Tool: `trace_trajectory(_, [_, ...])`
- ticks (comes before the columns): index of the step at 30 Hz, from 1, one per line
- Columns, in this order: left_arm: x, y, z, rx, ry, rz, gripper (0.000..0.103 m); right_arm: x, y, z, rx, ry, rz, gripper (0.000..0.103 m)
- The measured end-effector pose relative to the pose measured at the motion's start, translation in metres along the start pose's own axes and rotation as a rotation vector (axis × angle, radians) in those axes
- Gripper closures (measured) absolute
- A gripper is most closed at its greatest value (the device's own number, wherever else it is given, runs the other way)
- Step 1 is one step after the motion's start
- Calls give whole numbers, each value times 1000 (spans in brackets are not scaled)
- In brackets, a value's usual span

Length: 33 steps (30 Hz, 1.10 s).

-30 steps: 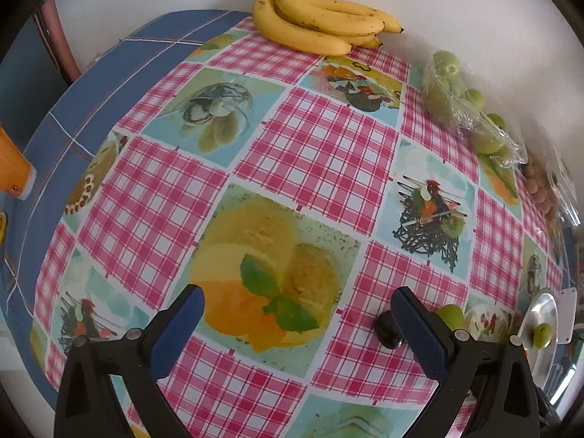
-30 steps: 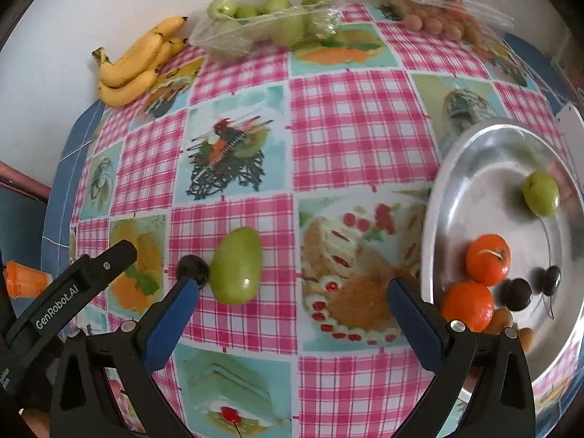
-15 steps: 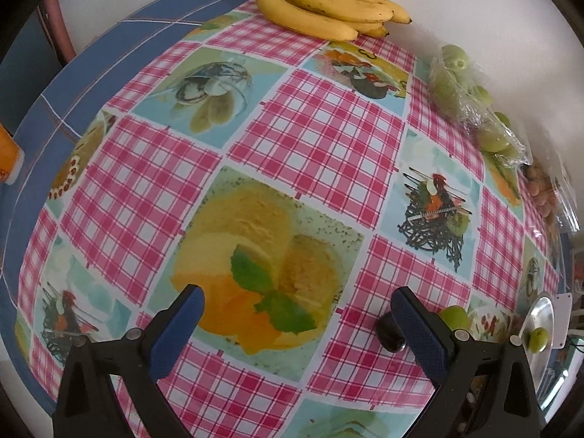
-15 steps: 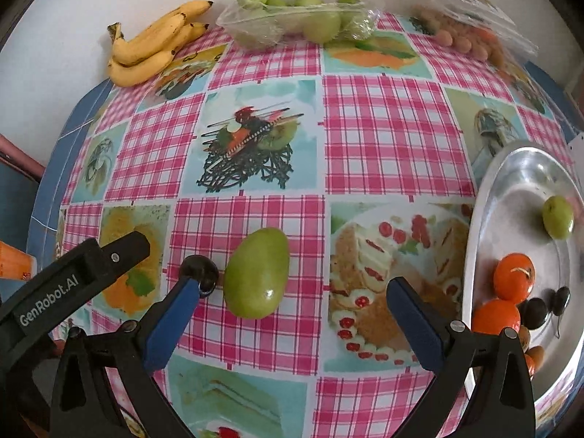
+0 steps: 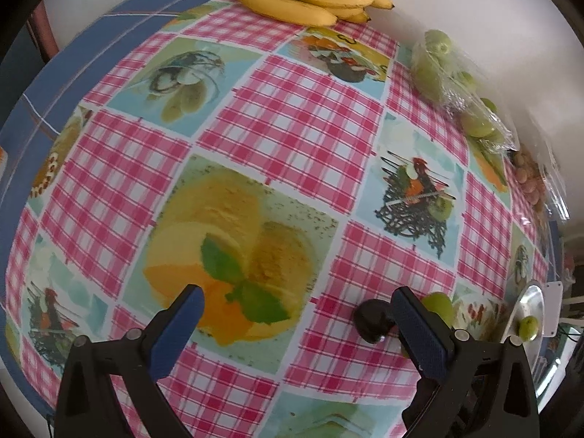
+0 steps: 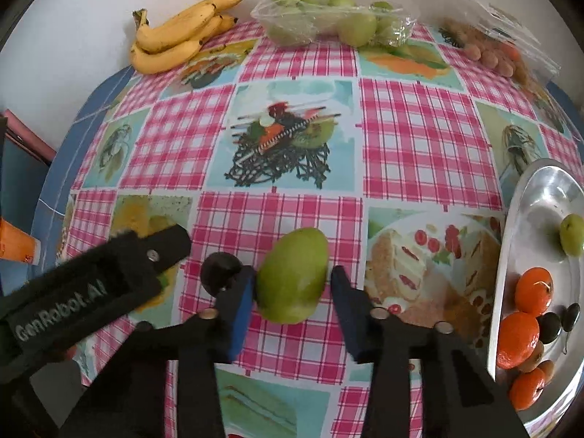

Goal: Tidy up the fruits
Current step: 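Grasp a green mango with the right tool while the left tool approaches a dark plum, then close the left tool on the dark plum while the right tool holds the mango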

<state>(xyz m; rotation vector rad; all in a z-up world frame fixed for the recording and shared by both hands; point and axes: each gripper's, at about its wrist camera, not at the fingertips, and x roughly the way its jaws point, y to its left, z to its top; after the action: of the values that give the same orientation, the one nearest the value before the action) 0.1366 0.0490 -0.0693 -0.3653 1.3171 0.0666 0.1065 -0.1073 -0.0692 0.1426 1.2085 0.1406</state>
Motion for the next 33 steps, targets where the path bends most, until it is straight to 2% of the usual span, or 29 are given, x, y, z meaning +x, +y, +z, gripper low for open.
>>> trace_trajectory(9, [3, -18, -4, 46, 7, -28, 2, -8, -11, 1, 41, -2, 26, 63])
trace_trajectory(11, [3, -23, -5, 61, 5, -32, 11, -11, -15, 0, 52, -6, 24, 63])
trace_trajectory(15, [3, -28, -7, 85, 6, -42, 16, -17, -27, 0, 82, -6, 16, 63])
trace_trajectory(17, [3, -32, -7, 102, 5, -57, 27, -18, -32, 0, 94, -4, 16, 63])
trace_trajectory(19, [4, -36, -8, 116, 7, -64, 31, -19, -34, 0, 101, -4, 18, 63])
trace_trajectory(26, [10, -46, -10, 133, 18, -82, 55, -19, -34, 0, 87, 5, 15, 63])
trace_trajectory(33, [11, -47, -11, 130, 33, -115, 64, -18, -35, 0, 82, 11, 11, 63])
